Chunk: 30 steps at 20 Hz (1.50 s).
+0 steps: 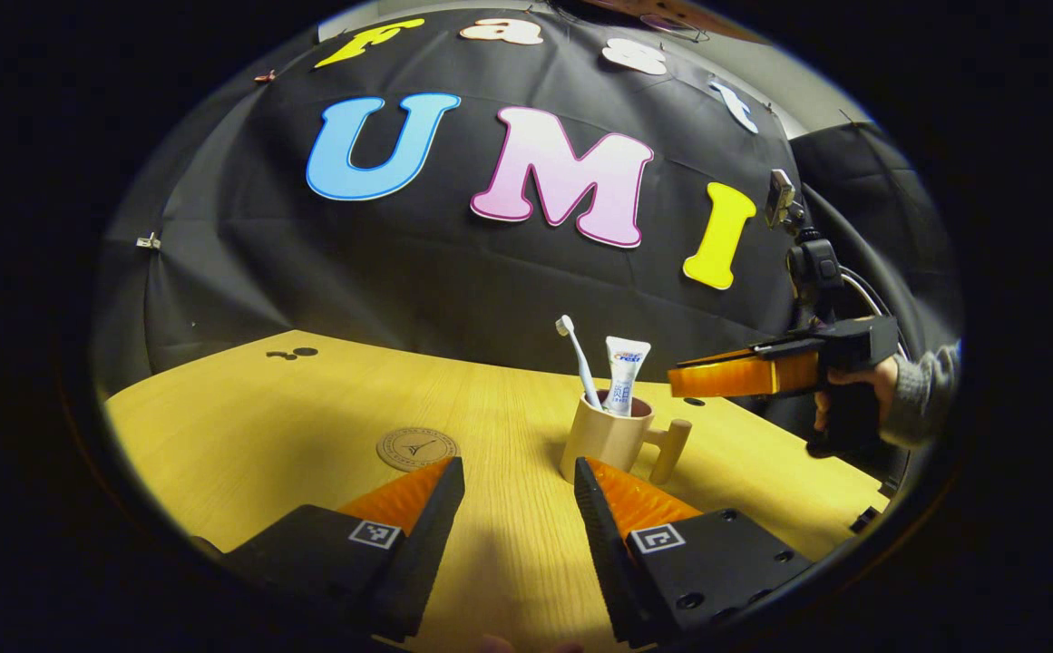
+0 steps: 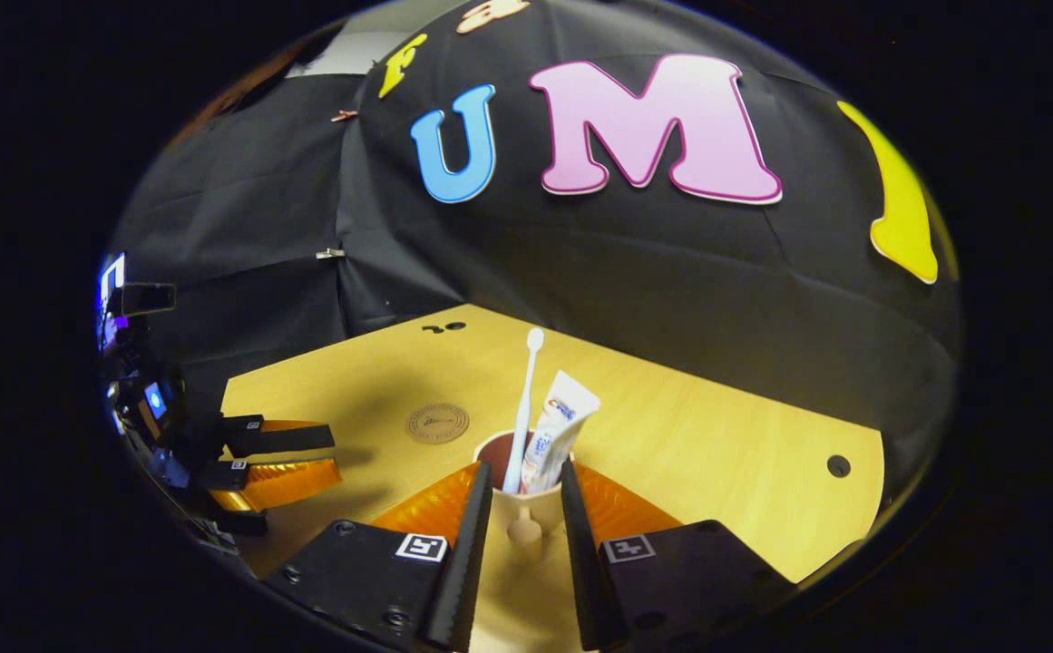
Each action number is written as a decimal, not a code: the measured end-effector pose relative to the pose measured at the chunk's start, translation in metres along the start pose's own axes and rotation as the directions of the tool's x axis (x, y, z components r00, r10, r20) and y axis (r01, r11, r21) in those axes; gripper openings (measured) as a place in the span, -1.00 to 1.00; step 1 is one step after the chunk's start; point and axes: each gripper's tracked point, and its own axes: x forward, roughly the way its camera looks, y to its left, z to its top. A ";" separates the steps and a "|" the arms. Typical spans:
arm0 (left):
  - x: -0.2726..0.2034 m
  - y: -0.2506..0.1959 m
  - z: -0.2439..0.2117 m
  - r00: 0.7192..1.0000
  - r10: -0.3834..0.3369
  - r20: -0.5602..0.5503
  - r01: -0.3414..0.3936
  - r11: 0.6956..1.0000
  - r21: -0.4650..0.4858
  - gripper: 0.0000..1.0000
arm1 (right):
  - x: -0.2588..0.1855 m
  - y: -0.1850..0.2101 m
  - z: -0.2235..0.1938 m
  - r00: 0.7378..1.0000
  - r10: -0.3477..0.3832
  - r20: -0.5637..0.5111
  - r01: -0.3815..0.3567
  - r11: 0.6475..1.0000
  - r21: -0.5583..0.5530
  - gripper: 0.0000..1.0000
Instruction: Put the toothbrush and toothpaste on the desktop into the cup, then pick up the cup and place it on the coaster on the desktop.
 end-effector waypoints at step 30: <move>-0.025 0.047 -0.021 0.999 0.021 -0.044 -0.024 0.996 -0.087 0.54 | 0.060 0.016 -0.119 0.715 0.039 -0.698 -0.124 0.990 -0.071 0.31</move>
